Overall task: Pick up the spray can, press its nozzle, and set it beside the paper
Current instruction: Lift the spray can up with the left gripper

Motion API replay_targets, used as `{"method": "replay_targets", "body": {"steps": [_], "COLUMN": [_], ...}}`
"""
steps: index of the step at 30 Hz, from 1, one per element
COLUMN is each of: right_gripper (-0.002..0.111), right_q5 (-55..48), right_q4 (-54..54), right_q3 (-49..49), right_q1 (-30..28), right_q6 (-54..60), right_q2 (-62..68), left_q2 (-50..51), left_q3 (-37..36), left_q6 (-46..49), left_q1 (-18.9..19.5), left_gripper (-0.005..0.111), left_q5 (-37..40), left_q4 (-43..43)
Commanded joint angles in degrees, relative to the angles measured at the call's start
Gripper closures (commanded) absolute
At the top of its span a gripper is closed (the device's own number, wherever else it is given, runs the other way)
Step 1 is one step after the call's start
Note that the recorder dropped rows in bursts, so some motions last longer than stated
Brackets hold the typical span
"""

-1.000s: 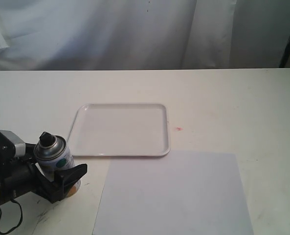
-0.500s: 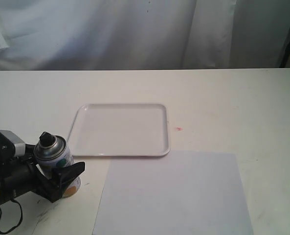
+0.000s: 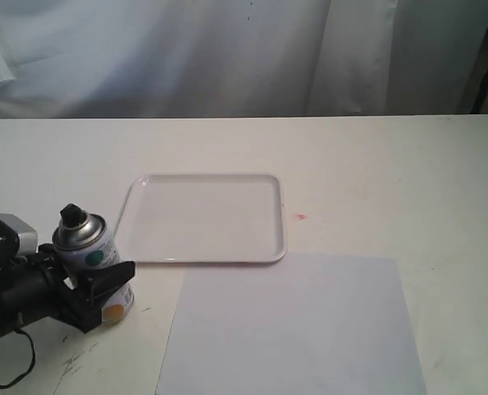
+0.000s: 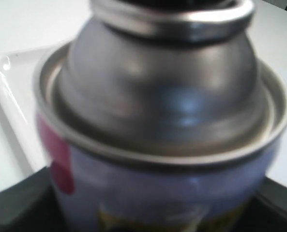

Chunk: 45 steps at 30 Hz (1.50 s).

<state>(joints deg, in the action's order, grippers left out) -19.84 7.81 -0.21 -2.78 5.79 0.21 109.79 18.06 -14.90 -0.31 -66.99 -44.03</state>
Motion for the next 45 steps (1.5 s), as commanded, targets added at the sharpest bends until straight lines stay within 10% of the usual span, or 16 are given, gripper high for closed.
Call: {"method": "replay_targets", "body": {"steps": [1,10,21,34,45], "right_gripper": [0.108,0.108,0.108,0.108,0.108], "right_q5": [0.0,0.0,0.0,0.0,0.0], "right_q4": [0.6,0.6,0.6,0.6,0.6], "right_q3": [0.2,0.2,0.2,0.2,0.2], "right_q1": [-0.2,-0.2,-0.2,-0.2,-0.2], "right_q6": [-0.2,-0.2,-0.2,-0.2,-0.2], "right_q2": [-0.2,-0.2,-0.2,-0.2,-0.2], "left_q2": [-12.3,-26.5,-26.5,-26.5,-26.5], "left_q3": [0.4,17.7,30.0,32.1,32.1], "left_q6": [-4.0,-47.6,-70.6,-68.4,-74.7], "left_q1": [-0.3,-0.3,-1.7,-21.4,-21.4], "left_gripper": [0.107,0.107,0.107,0.107,0.107], "left_q5": [-3.0,26.3,37.1,55.2,55.0], "left_q4": [2.7,-19.9,-50.2,-55.9,-52.0]}}
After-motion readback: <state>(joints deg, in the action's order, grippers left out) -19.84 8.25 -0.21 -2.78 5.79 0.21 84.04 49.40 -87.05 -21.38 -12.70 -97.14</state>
